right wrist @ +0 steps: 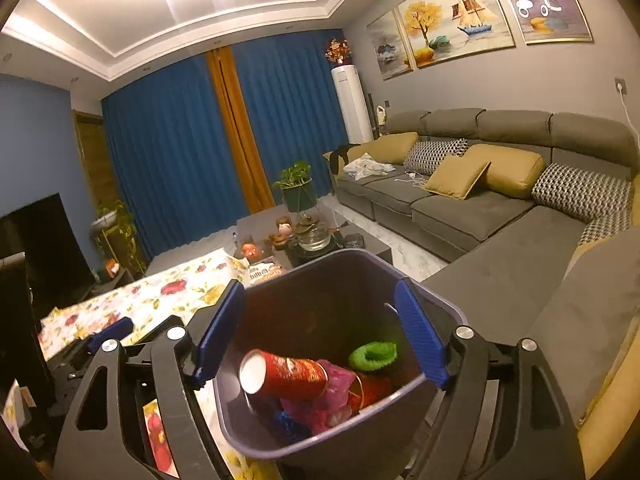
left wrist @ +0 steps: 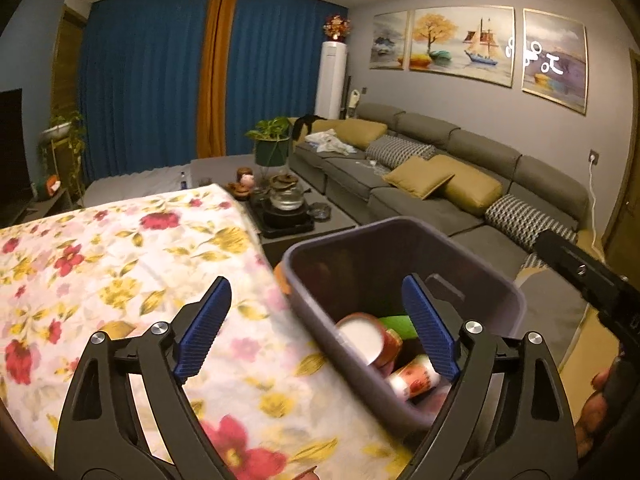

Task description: Collect trash

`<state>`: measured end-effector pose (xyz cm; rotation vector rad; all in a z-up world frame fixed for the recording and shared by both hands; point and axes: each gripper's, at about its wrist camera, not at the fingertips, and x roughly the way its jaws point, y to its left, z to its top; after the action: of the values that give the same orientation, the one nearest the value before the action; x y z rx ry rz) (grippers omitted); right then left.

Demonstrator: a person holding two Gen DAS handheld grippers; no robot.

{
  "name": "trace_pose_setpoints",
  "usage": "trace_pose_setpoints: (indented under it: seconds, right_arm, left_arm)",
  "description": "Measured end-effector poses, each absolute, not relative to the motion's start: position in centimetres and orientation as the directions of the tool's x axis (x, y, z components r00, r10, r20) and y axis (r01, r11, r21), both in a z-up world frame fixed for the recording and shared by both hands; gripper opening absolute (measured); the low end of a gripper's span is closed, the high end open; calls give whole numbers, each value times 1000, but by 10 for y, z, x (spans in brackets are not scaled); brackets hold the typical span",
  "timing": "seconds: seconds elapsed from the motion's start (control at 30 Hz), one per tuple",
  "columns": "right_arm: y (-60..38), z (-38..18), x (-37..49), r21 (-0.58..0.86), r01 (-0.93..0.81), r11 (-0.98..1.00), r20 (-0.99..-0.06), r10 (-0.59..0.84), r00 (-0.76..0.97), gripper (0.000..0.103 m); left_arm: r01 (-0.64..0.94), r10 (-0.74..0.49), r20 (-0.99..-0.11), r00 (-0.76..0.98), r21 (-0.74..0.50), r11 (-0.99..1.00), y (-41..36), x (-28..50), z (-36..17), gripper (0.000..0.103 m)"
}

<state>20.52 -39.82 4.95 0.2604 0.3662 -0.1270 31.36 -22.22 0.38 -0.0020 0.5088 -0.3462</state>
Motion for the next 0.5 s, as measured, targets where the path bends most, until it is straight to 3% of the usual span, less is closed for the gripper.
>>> trace_pose_setpoints:
  seconds: [0.4,0.5]
  right_arm:
    - [-346,58,155,93,170,981,-352,-127,927,97]
    - [-330,61,139,57,175,983,-341,-146,929,97]
  left_arm:
    - [224,-206,-433,878,-9,974,-171,234,24,95]
    - [204,-188,-413,891,-4,979,-158,211,33,97]
